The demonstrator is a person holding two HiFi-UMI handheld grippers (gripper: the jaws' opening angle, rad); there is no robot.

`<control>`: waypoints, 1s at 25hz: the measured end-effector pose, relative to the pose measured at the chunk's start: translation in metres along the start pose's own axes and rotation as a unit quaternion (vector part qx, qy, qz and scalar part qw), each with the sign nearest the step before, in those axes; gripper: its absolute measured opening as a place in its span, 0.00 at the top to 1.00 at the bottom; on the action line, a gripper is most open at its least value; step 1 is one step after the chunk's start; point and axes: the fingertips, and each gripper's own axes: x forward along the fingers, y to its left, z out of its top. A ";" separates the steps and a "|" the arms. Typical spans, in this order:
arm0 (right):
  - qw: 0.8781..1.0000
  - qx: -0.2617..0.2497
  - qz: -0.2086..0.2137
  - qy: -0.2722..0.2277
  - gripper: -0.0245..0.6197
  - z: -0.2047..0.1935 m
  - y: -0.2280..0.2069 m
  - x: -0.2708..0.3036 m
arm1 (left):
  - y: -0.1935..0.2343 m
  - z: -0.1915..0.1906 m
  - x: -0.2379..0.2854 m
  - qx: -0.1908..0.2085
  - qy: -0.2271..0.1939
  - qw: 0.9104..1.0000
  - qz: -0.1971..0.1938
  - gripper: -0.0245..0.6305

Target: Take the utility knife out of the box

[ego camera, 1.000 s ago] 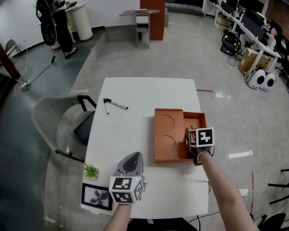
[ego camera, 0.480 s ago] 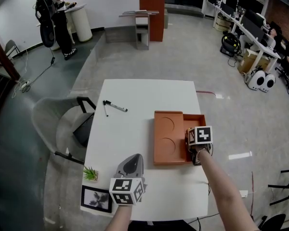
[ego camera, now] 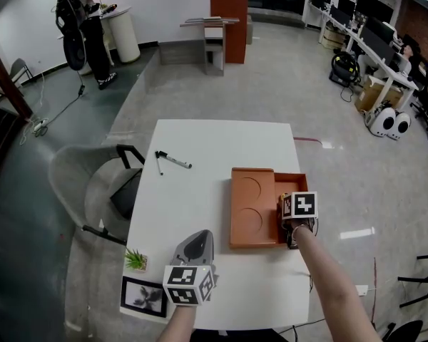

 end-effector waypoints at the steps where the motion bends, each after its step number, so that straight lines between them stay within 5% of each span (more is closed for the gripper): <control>1: 1.000 -0.001 0.000 0.000 0.75 0.000 0.000 0.000 | -0.001 0.001 0.000 0.001 0.000 1.000 -0.001 0.94; 11: 0.999 -0.013 0.006 -0.043 0.76 0.010 0.003 -0.016 | -0.001 0.010 -0.003 0.006 -0.006 1.000 -0.004 0.94; 25: 0.984 -0.012 0.045 -0.175 0.76 0.037 0.024 -0.074 | -0.019 0.018 -0.011 0.022 -0.018 0.999 -0.025 0.94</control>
